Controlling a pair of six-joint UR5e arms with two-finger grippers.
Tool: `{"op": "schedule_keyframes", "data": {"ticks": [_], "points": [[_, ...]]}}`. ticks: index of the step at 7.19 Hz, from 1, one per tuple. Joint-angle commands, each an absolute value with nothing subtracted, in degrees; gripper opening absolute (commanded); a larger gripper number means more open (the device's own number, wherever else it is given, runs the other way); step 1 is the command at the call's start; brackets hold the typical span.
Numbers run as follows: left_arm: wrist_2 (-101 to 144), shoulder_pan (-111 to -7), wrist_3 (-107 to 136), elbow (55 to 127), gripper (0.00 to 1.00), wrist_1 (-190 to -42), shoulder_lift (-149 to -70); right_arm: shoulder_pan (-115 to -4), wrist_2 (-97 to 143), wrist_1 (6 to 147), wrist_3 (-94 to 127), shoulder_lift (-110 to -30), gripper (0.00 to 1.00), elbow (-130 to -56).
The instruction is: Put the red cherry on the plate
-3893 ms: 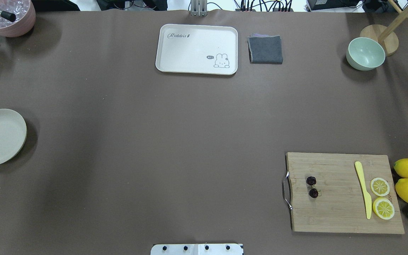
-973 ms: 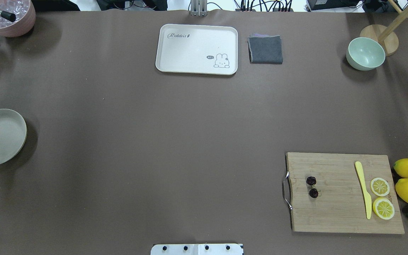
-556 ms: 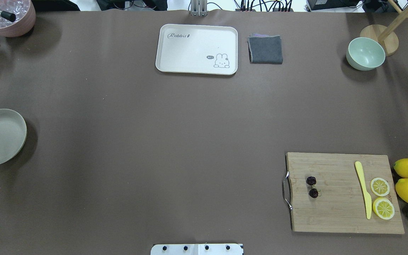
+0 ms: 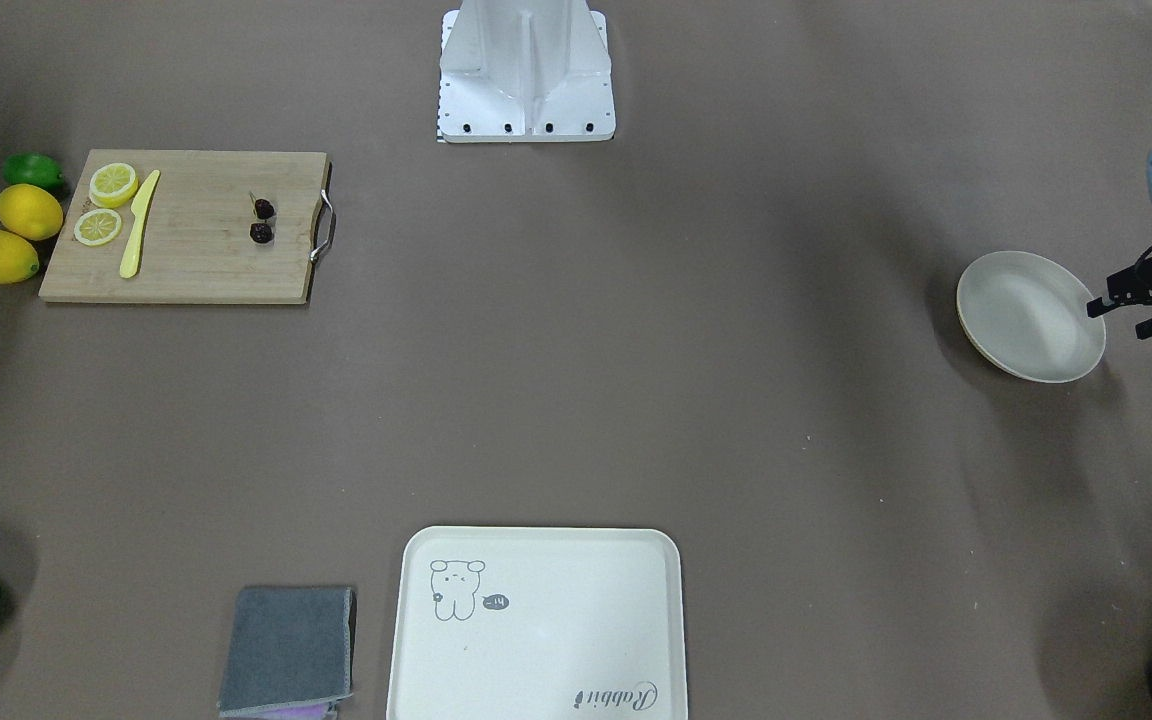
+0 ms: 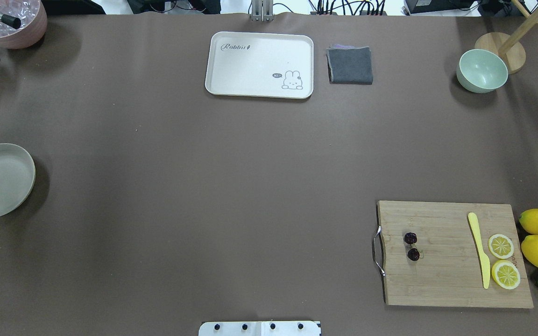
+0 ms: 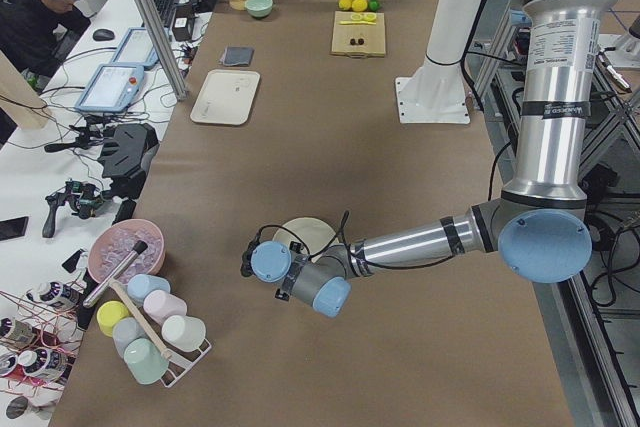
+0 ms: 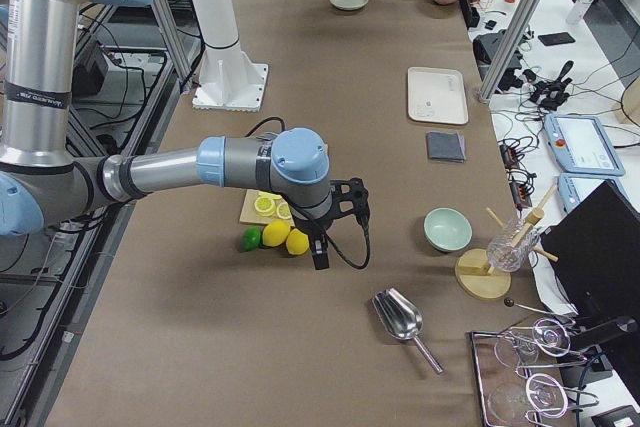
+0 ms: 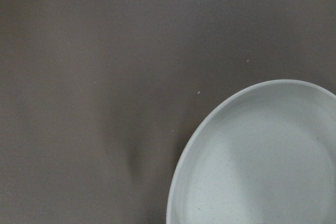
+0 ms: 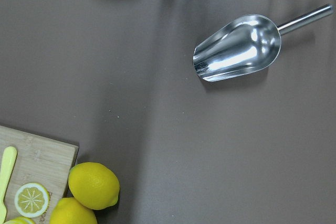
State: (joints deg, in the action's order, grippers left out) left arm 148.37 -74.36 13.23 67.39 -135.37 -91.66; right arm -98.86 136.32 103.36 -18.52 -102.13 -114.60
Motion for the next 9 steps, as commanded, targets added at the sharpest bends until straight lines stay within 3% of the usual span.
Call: {"op": "schedule_keyframes", "data": {"ticks": [1,2,3,4,5,6,9], "points": [[145.13,-72.7,15.71,66.02,0.8,-140.06,-91.76,-98.88,136.32,103.36,-18.63,-102.13,1.0,-114.61],[143.37,-71.03,19.47,65.74,0.73,-143.75,-91.76,-98.88,136.32,103.36,-18.63,-102.13,1.0,-114.61],[143.18,-70.41,20.99,64.79,0.59,-145.96,-91.67,-98.88,136.41,103.36,-18.63,-102.13,1.0,-114.7],[143.26,-70.31,21.01,64.78,0.4,-146.16,-91.5,-98.96,136.41,103.36,-18.63,-102.13,1.0,-114.7],[143.17,-70.31,21.01,64.6,0.13,-147.82,-91.06,-99.05,136.32,103.36,-18.63,-102.13,0.99,-115.05],[143.26,-70.31,21.01,64.6,0.0,-148.09,-90.97,-99.14,136.32,103.45,-18.63,-102.13,0.99,-115.22],[145.71,-70.31,25.71,65.91,0.0,-148.1,-91.05,-99.14,136.32,103.45,-18.63,-102.22,0.99,-115.4]]}}
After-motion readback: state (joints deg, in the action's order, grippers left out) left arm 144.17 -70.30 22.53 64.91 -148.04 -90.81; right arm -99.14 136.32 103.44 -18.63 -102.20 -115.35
